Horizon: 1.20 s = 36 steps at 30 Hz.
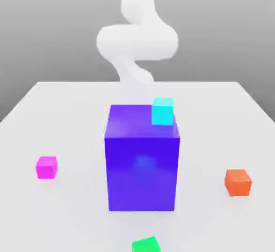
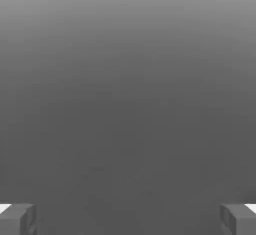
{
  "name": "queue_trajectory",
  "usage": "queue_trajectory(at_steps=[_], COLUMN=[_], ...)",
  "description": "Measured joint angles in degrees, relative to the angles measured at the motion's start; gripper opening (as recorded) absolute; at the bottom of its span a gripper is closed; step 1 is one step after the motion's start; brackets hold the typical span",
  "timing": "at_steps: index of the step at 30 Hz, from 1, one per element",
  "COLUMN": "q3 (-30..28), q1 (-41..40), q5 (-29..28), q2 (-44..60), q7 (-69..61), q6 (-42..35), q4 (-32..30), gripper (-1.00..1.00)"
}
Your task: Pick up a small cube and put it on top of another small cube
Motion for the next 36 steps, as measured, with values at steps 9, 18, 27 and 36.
queue_trajectory(at_steps=[9, 18, 27, 36], q3=[-6.6, -14.5, -4.4, -1.2], q1=[-12.7, -27.0, -36.5, -39.5], q5=[1.8, 0.9, 12.5, 13.5], q2=[18.5, 38.7, 54.9, 57.7], q7=[14.3, 31.9, 26.1, 25.4], q6=[13.1, 27.4, 39.9, 42.2], q4=[-13.1, -26.8, -26.5, -26.0], gripper=[0.00, 0.00, 0.00, -1.00])
